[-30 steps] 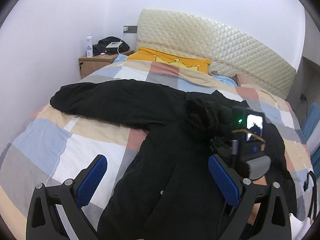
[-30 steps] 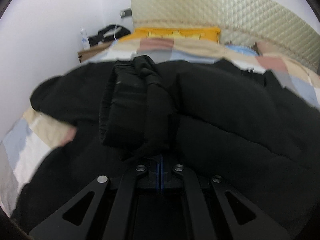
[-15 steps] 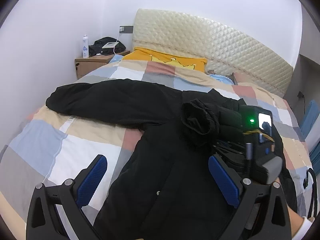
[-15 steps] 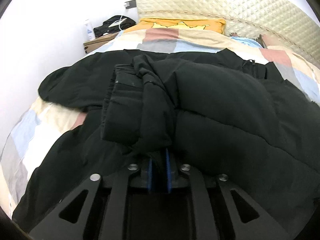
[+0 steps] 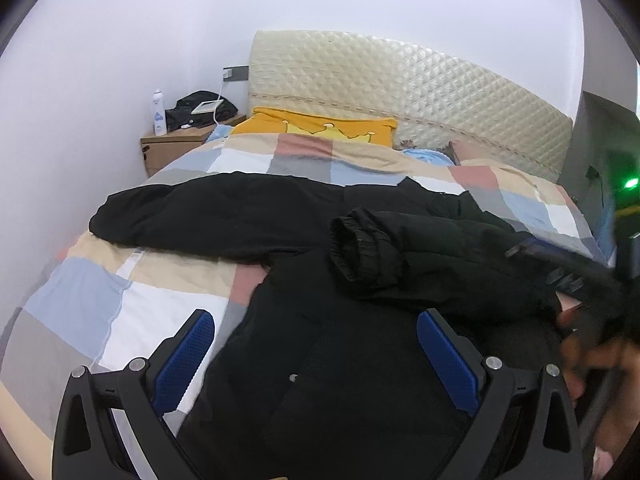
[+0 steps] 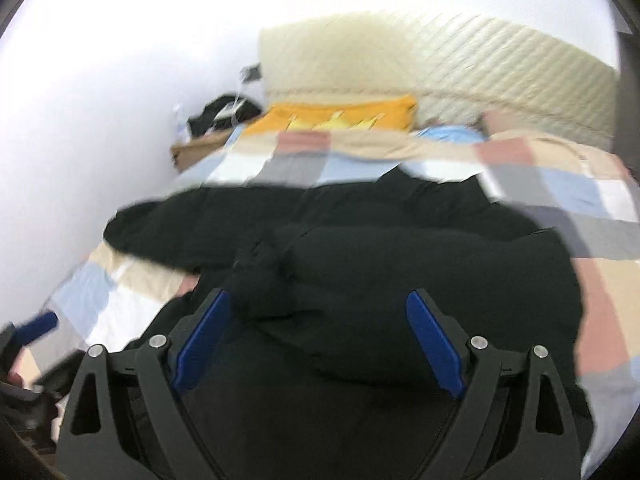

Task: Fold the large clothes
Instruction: 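Open the right tool to release the sleeve on the jacket body, then move the left tool toward the cuff of the other sleeve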

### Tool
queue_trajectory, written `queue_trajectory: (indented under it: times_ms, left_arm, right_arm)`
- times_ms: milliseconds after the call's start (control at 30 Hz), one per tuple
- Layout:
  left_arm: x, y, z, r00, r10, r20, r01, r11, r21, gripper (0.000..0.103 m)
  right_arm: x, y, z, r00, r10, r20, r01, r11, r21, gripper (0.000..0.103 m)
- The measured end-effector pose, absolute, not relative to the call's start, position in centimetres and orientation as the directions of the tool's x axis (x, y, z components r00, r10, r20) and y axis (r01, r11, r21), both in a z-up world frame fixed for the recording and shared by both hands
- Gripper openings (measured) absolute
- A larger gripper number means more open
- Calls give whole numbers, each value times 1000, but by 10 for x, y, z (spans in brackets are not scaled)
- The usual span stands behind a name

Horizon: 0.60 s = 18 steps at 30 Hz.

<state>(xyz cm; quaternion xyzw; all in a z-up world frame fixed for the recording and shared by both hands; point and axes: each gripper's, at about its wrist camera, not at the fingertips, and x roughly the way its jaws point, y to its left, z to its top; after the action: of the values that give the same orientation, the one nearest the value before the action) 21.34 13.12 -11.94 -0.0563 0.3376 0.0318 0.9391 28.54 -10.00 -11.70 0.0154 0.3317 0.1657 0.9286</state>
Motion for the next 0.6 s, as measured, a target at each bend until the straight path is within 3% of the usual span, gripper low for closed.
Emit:
queue_trajectory:
  times_ms: [267, 333, 600]
  left_arm:
    - [191, 85, -93, 805, 1, -593, -27, 999, -33, 102]
    - [186, 78, -85, 810, -2, -586, -21, 999, -33, 102]
    - [157, 50, -58, 852, -33, -522, 14, 999, -41, 102]
  right_arm:
    - [234, -161, -75, 825, 219, -522, -213, 974, 73, 90]
    - [213, -178, -75, 832, 230, -506, -199, 973, 114, 90]
    - [163, -208, -82, 830, 223, -512, -180, 975, 133, 90]
